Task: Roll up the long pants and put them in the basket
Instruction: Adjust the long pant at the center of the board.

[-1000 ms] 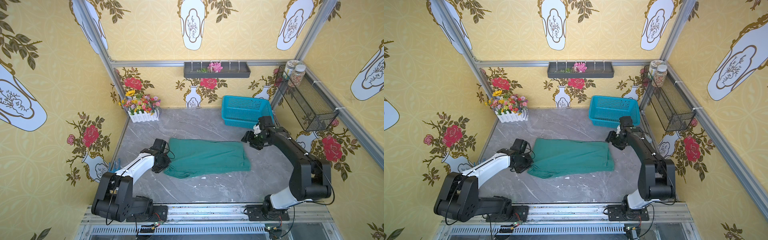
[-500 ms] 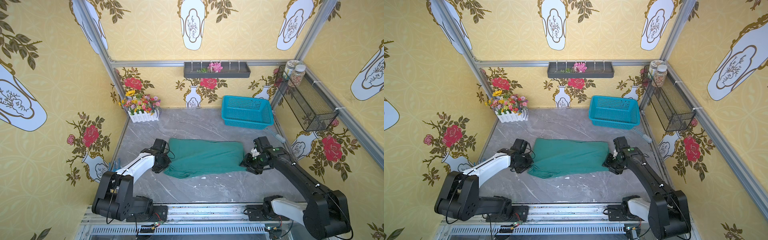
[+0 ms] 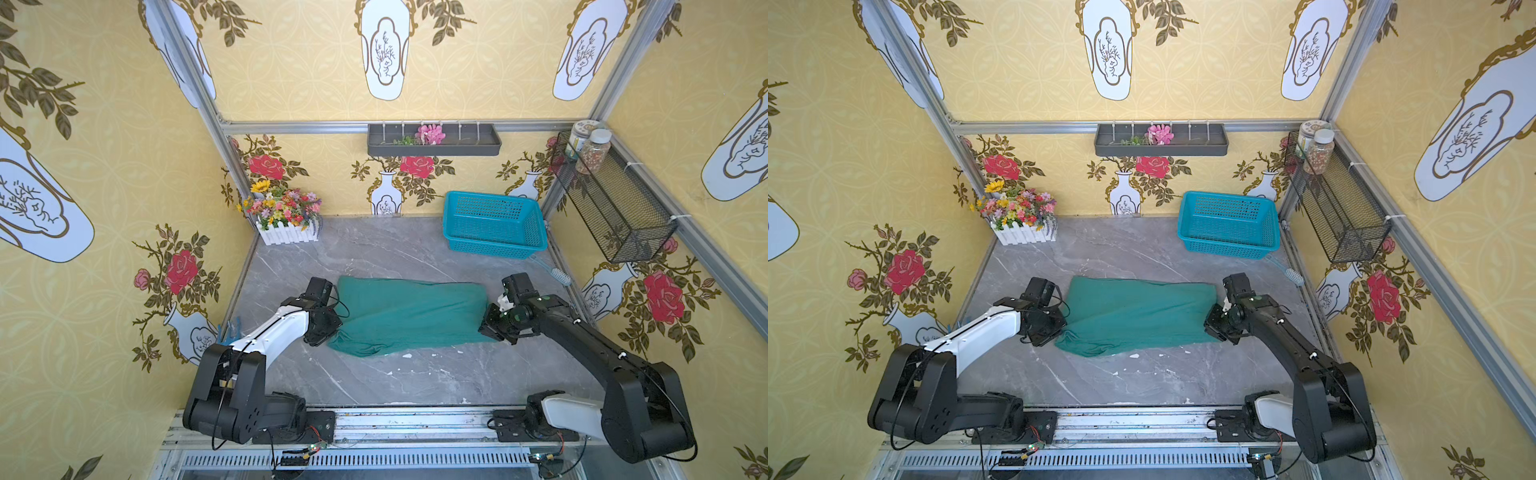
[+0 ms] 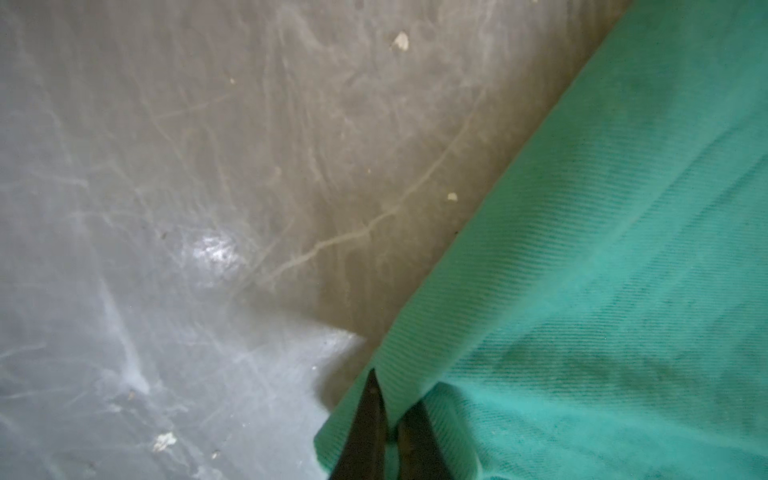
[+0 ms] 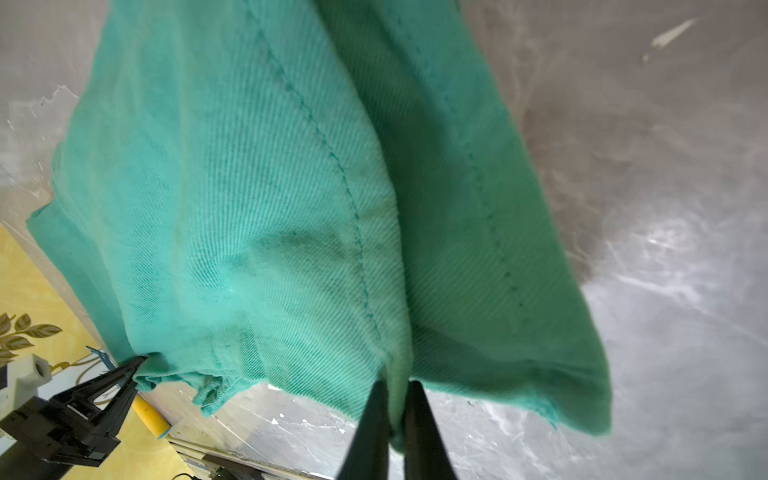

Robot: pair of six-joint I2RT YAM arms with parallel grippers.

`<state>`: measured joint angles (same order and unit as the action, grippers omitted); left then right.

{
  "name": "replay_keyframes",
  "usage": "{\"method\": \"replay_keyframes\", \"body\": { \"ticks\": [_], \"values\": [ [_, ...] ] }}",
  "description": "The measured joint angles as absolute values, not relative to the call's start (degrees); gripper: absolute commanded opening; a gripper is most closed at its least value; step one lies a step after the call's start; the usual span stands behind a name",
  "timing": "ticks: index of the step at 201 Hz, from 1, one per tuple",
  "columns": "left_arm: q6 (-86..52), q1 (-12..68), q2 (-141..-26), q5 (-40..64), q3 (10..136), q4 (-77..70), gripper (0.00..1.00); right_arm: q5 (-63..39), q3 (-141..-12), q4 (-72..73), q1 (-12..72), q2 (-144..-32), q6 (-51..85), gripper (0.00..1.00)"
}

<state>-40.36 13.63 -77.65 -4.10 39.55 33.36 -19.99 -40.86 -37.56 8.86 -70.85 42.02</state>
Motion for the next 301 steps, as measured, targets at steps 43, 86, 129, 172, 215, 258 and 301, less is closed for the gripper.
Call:
{"method": "replay_keyframes", "body": {
  "ticks": [43, 86, 129, 172, 215, 258, 301],
  "values": [
    [-40.34, 13.67, -77.34, -3.55, 39.55, 33.41, 0.00, -19.68, -43.38, -41.93, 3.79, -66.46, 39.07, 0.00],
    [-40.27, 13.80, -77.58, -0.62, 39.55, 32.58, 0.00, -19.57, -46.52, -50.15, -0.12, -63.26, 35.29, 0.00],
    [-39.86, 13.82, -77.93, -0.12, 39.57, 32.62, 0.00, -18.50, -42.65, -52.03, -0.27, -66.67, 37.21, 0.00],
    [-39.05, 13.82, -78.61, -0.03, 40.18, 33.12, 0.34, -16.10, -42.98, -47.27, 0.80, -75.48, 39.13, 0.00],
    [-39.48, 13.69, -73.84, -4.67, 42.26, 36.97, 0.60, -11.88, -42.98, -45.71, 1.17, -76.29, 38.89, 0.00],
    [-41.63, 14.35, -70.22, -5.06, 46.72, 39.31, 0.51, -10.98, -42.98, -45.67, 1.26, -75.24, 38.48, 0.00],
    [-45.93, 18.48, -71.29, 3.05, 43.64, 37.69, 0.25, -10.22, -43.35, -45.67, 1.23, -75.33, 37.47, 0.00]
  ]
}}
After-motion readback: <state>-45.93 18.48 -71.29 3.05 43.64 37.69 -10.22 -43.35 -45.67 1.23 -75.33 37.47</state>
